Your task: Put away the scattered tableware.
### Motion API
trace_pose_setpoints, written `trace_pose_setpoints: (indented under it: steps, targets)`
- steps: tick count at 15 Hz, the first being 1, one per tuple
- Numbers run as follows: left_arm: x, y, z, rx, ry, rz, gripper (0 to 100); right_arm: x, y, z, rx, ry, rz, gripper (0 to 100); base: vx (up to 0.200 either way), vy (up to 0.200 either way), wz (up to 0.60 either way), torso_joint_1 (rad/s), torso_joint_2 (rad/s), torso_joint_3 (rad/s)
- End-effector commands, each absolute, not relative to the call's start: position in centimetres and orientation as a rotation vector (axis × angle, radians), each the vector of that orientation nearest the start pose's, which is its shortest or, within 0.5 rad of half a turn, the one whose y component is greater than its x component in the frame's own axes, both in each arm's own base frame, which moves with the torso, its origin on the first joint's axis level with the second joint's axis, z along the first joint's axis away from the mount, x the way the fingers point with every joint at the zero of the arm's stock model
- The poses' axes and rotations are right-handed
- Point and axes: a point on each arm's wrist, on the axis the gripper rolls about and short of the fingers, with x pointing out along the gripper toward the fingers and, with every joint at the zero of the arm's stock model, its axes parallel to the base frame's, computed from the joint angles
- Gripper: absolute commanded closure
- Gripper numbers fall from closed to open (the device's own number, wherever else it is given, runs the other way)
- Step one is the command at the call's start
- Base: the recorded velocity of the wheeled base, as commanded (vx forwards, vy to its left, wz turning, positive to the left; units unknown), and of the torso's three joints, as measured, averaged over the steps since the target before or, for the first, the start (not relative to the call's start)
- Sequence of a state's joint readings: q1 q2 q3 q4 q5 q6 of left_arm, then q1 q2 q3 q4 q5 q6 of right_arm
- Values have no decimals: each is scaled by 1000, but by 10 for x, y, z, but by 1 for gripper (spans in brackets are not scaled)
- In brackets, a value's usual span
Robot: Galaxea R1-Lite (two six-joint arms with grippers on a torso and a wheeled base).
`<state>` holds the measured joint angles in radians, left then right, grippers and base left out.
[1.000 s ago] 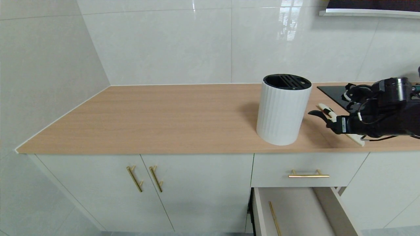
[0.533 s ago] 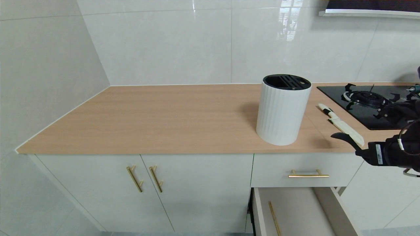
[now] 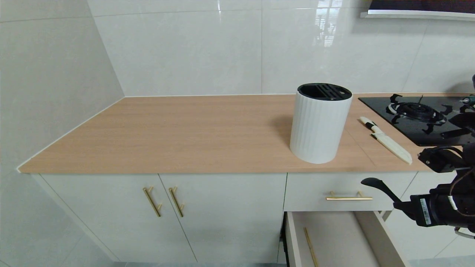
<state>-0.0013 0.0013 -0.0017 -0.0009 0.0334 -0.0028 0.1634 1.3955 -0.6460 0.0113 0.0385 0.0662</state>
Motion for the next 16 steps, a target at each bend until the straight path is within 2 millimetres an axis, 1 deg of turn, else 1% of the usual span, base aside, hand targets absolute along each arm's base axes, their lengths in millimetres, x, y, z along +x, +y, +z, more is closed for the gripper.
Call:
trace_pose_setpoints:
  steps: [1, 9, 16]
  targets:
    - [-23, 1, 76, -3, -2, 34, 0, 200, 36, 155, 8, 794, 176, 100, 0, 0, 0, -149, 320, 183]
    - [-23, 1, 76, -3, -2, 32, 0, 196, 37, 150, 0, 812, 187, 100, 0, 0, 0, -206, 467, 265]
    - [-23, 1, 76, -3, -2, 34, 0, 205, 39, 137, -4, 874, 182, 100, 0, 0, 0, -181, 466, 279]
